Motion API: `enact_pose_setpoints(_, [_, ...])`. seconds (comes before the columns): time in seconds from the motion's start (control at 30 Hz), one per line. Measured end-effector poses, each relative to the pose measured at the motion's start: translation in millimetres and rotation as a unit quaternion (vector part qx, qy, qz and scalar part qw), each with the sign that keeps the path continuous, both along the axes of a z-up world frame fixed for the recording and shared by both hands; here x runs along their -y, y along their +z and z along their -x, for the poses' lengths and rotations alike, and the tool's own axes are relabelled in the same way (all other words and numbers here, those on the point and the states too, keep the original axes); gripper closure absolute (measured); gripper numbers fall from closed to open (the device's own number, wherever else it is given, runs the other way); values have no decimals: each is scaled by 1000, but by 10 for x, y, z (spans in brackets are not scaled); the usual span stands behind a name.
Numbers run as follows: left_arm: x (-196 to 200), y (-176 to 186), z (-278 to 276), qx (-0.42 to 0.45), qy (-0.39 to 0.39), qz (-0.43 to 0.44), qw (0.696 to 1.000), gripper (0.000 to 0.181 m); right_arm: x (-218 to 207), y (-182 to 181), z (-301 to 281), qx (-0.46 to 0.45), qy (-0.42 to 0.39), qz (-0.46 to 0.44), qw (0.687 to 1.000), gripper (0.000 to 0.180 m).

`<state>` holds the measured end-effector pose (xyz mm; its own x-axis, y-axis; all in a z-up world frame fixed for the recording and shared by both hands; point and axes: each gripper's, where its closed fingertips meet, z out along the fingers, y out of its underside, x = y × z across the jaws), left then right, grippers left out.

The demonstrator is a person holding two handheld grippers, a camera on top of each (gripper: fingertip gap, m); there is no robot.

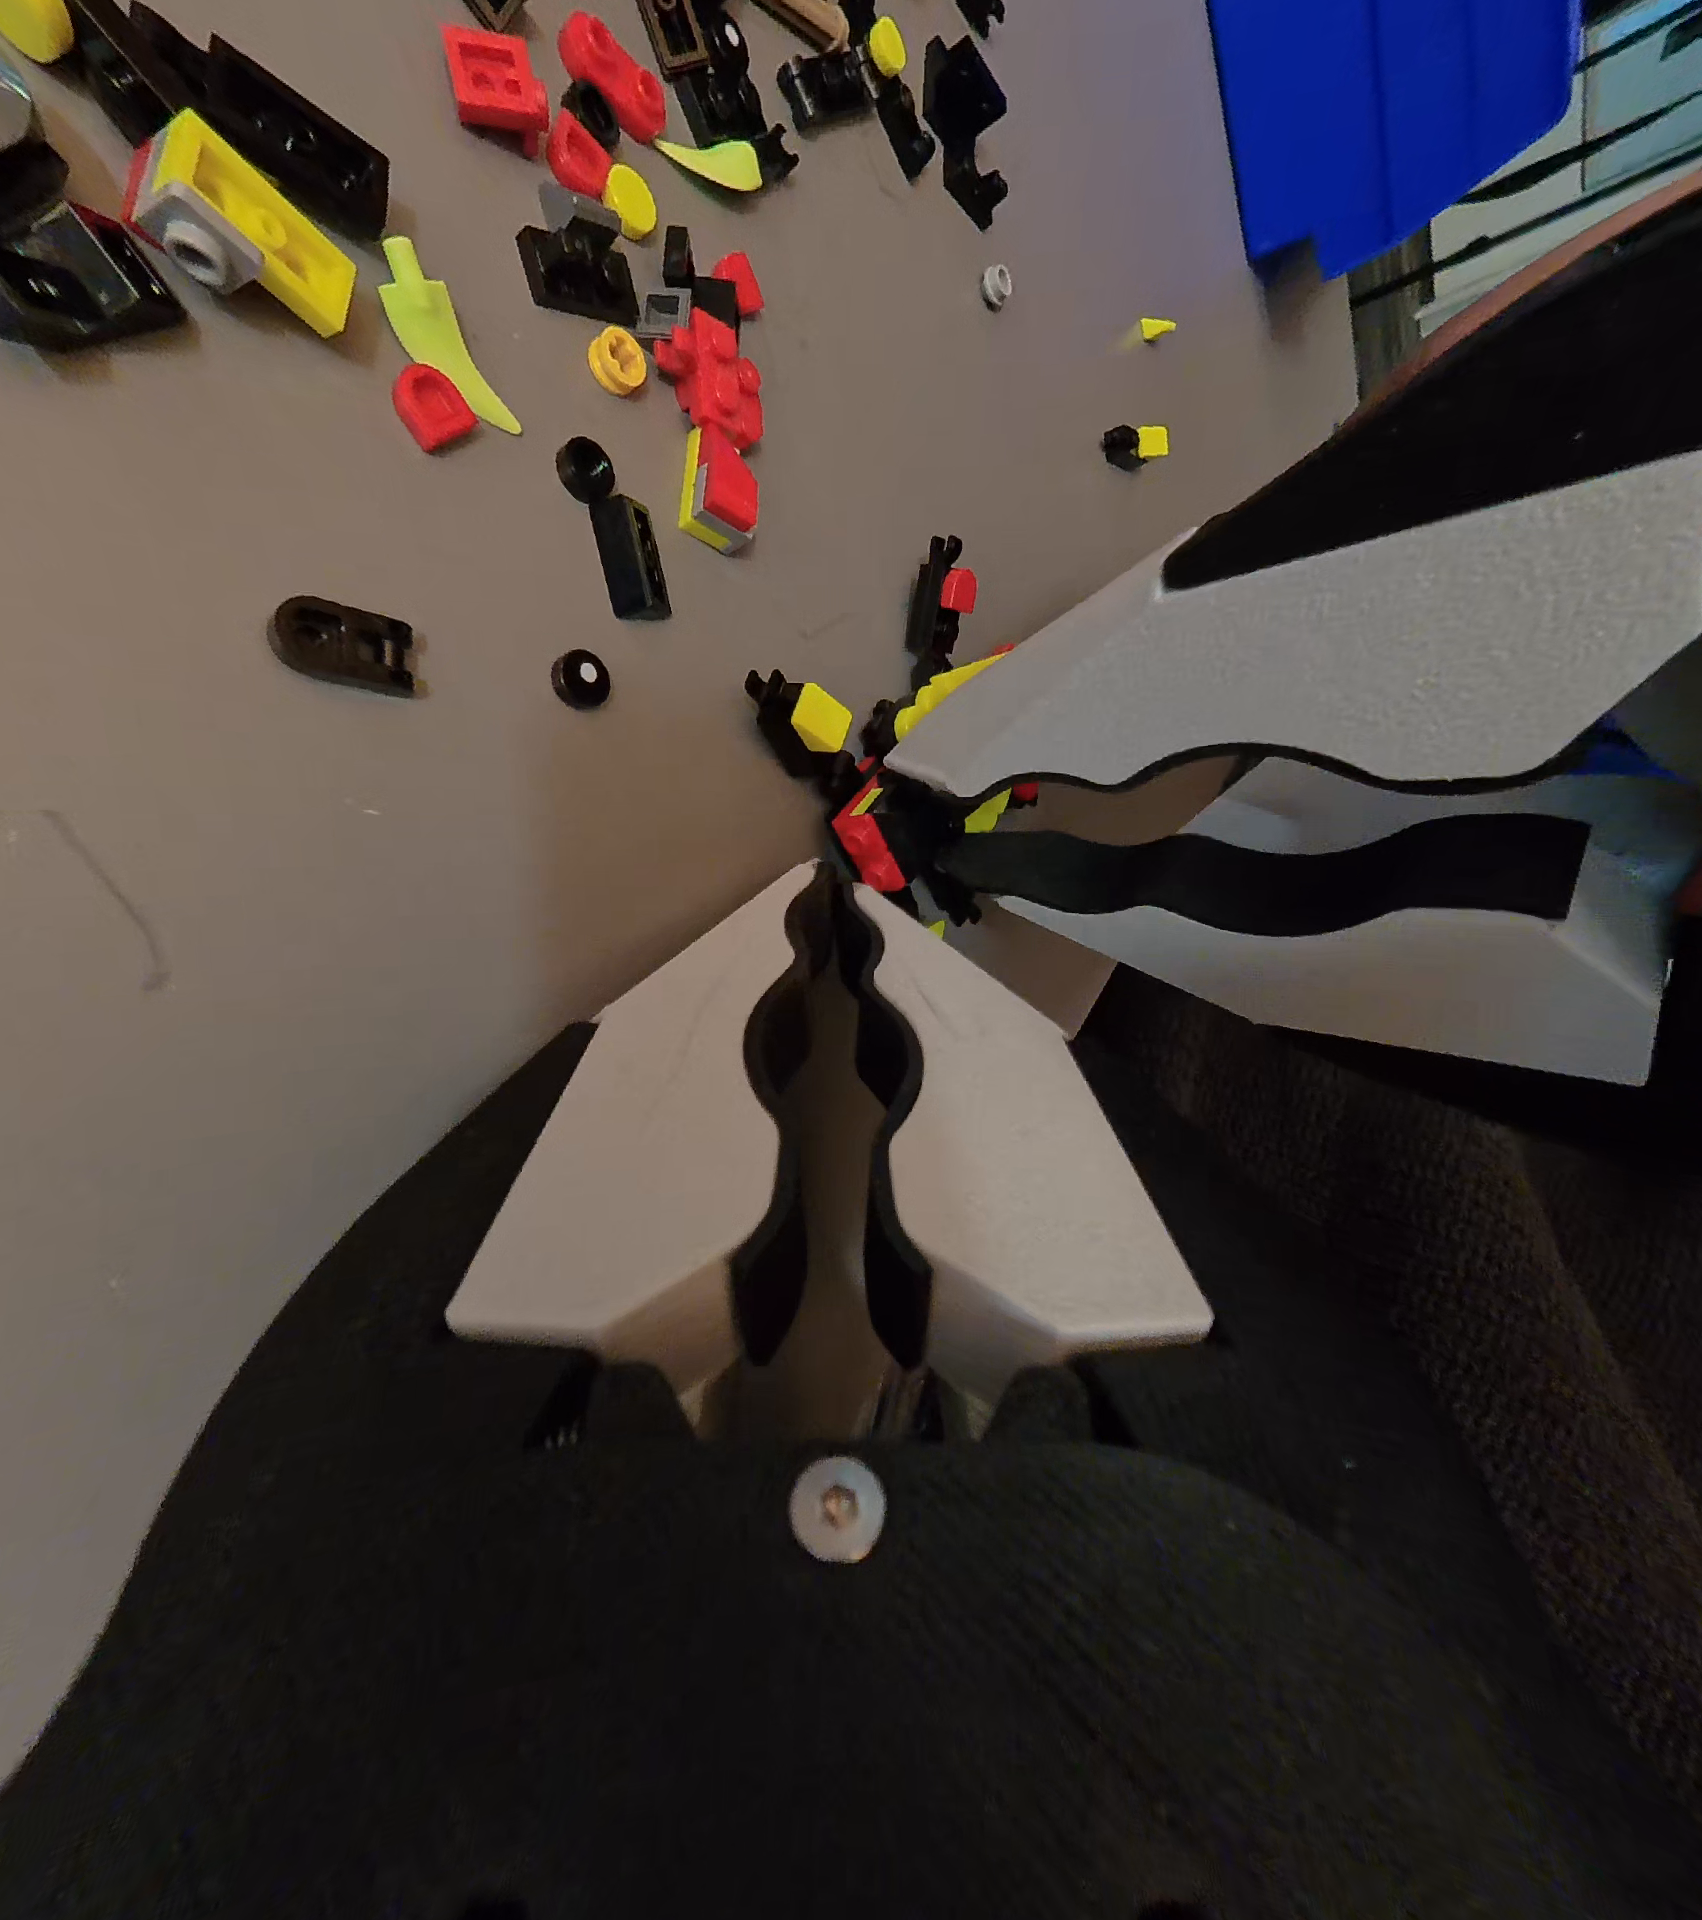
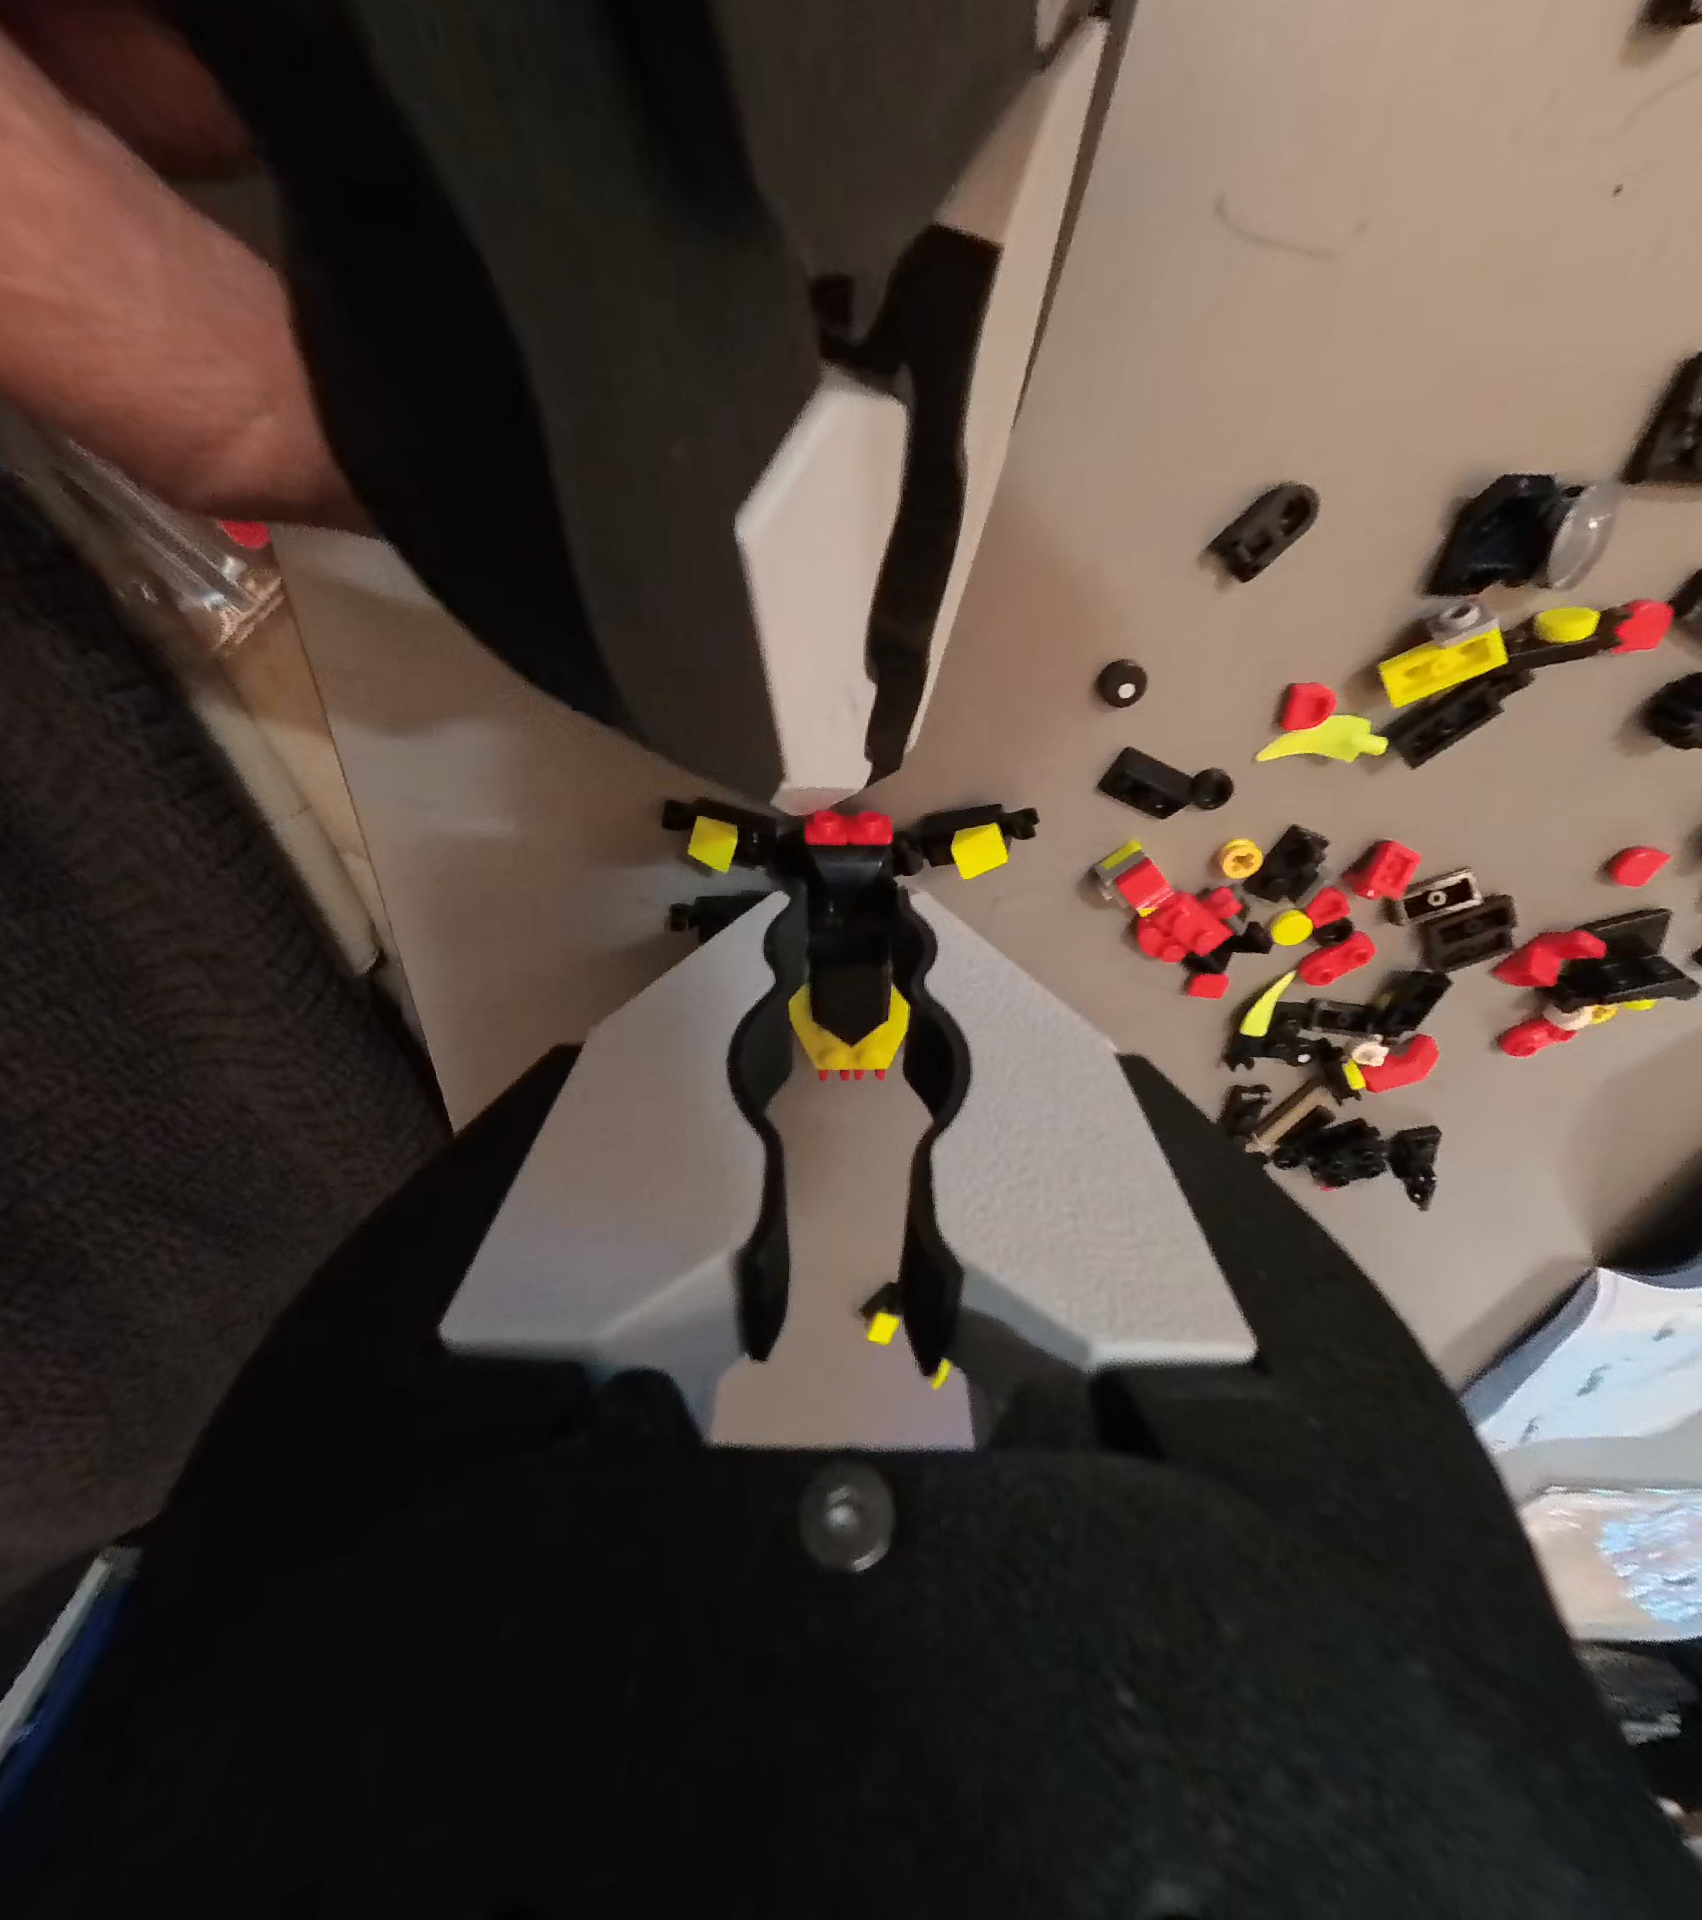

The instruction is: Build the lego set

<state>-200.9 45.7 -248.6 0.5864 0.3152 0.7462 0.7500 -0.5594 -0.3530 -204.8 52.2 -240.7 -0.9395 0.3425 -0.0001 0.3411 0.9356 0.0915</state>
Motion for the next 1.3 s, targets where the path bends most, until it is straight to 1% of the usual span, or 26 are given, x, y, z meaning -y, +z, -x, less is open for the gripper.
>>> enact_pose_setpoints(0.1, [15,24,11,3,3,-3,1000,181,-1,1,-4,-3,5,-6,1000,166])
enact_pose_setpoints(0.23, [54,141,47,11,15,-22,1000,181,-2,2,0,13,-5,-6,1000,166])
enact_pose_setpoints(0.53, [130,133,127,0,24,-13,1000,181,4,-1,1,21,-20,-19,999,167])
enact_pose_setpoints(0.67, [125,141,136,-5,25,-13,1000,181,5,1,2,19,-24,-11,999,167])
enact_pose_setpoints(0.87, [134,202,237,-7,48,-35,998,181,-24,14,11,21,-38,41,998,166])
enact_pose_setpoints(1.0, [126,240,292,-3,59,-53,997,181,-61,73,30,28,-67,102,992,166])
enact_pose_setpoints(1.1, [110,308,318,-12,64,-71,995,181,-87,202,93,36,-102,176,978,166])
enact_pose_setpoints(1.2, [103,379,353,-26,71,-87,993,181,-131,364,162,49,-147,264,952,166])
enact_pose_setpoints(1.3, [84,425,355,-26,74,-104,992,181,-141,562,249,51,-175,374,909,166])
